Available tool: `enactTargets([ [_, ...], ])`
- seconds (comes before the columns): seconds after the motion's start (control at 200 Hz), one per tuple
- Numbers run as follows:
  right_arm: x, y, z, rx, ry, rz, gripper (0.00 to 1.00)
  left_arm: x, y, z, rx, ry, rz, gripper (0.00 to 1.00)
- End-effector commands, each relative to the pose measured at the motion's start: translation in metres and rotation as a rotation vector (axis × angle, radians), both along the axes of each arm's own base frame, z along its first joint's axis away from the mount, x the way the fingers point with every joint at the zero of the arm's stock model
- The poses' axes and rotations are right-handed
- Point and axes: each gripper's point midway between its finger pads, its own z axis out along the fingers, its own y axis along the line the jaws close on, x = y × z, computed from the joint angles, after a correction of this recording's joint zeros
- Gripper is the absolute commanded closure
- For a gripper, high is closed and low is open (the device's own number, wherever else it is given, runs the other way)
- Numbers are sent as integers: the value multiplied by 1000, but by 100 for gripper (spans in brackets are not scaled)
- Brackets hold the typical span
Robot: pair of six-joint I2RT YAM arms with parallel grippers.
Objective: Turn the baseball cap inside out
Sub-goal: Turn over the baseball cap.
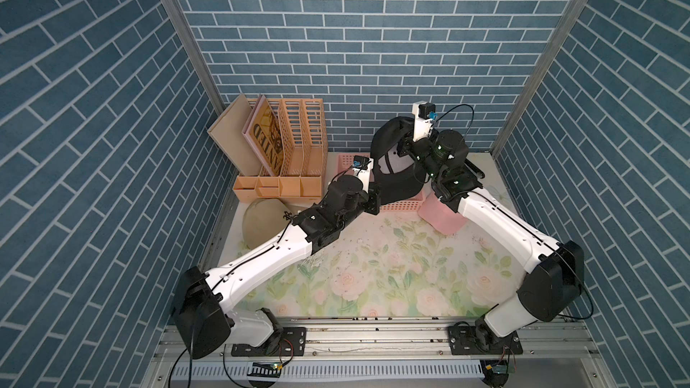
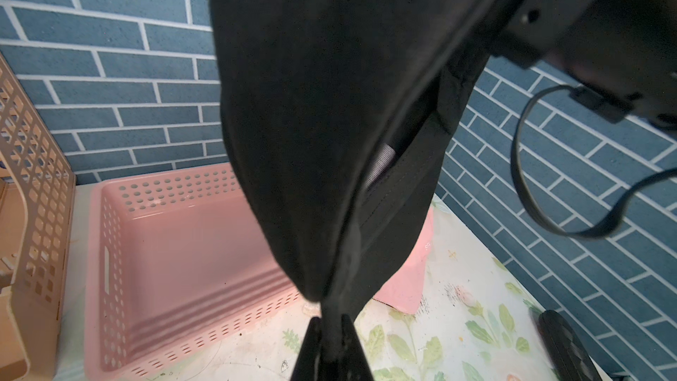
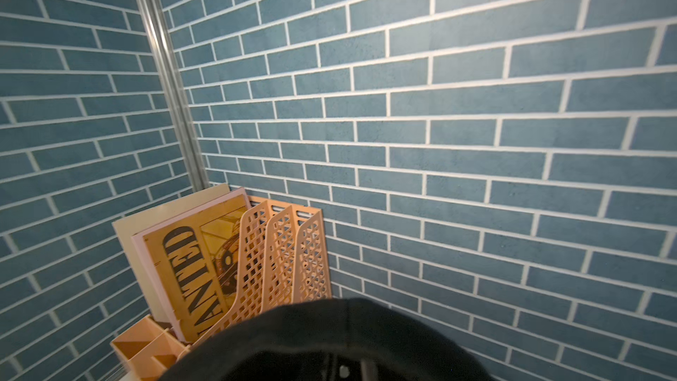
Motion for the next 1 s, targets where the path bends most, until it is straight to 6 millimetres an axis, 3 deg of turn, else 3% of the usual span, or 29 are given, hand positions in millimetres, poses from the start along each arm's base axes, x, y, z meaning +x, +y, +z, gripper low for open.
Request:
enactTargets([
  [0.0,-16,30,-23,-78,29,100,81,5,8,17,-60,-22,8,100],
  [0.09,-27,48,-47,-96,73,165,79,8,11,24,-64,-34,9,100],
  [0.19,-33,61,-57,-100,87,204,78,9,9,24,-58,-32,3,100],
  [0.39,-44,81,-42,-36,99,303,74,10,8,14,-52,-16,3,100],
  [0.525,-42,81,-27,22,92,306,68,9,4,10,-52,-4,-16,100],
  [0.63,-33,69,-13,38,90,245,61,8,6,9,-64,-2,-8,100],
  [0.745,-23,51,-21,-8,153,178,56,11,16,18,-66,-18,18,100],
  [0.86,-13,12,-34,-26,172,56,56,14,21,24,-32,-42,27,100],
  [0.995,-18,-31,-12,64,75,-7,55,13,14,14,0,-26,-11,100],
])
